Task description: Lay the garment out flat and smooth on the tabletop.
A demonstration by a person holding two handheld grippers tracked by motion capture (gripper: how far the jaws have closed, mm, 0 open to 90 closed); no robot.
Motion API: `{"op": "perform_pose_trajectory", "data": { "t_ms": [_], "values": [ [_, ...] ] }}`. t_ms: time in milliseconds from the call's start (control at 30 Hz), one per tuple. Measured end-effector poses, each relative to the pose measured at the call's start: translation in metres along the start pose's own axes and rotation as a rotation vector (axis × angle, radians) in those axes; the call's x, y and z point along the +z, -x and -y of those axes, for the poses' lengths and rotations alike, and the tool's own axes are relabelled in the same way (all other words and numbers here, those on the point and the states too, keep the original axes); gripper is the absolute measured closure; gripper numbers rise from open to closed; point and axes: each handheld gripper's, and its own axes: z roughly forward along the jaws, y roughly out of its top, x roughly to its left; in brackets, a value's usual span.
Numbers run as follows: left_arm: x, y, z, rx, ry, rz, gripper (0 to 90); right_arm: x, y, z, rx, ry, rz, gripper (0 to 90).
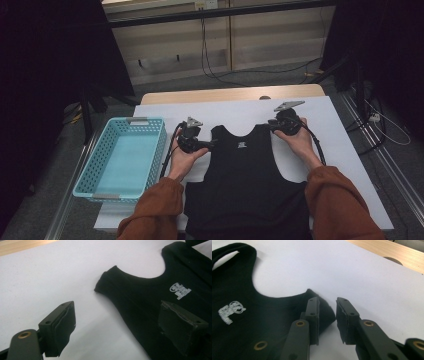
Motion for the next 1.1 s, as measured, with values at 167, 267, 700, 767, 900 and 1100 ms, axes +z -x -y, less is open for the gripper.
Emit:
{"op": "perform_pose_trajectory", "data": {
  "t_ms": [167,267,700,767,900,1100],
  "values": [
    [0.005,-0.005,-0.006,-0.013,0.001,-0.006,21.0,0.009,0.006,-0.003,0.024,-0.011,-0.001,67.4],
    [0.007,-0.009,-0.01,-0.03,0.001,-0.015,25.8,0.017,0.006,0.0,0.045,-0.025,-0.023,67.6],
    [0.01,-0.014,-0.019,-0.042,0.002,-0.018,30.7,0.021,0.001,0.001,0.072,-0.035,-0.052,85.6],
    [0.011,-0.013,-0.019,-0.045,0.007,-0.017,31.2,0.02,0.001,0.001,0.077,-0.037,-0.048,86.4],
    [0.012,-0.015,-0.022,-0.042,0.007,-0.021,32.7,0.02,-0.002,-0.001,0.068,-0.046,-0.027,86.8],
    [0.013,-0.017,-0.023,-0.052,0.008,-0.023,33.4,0.016,0.004,0.001,0.073,-0.054,0.022,87.1]
  ]
}}
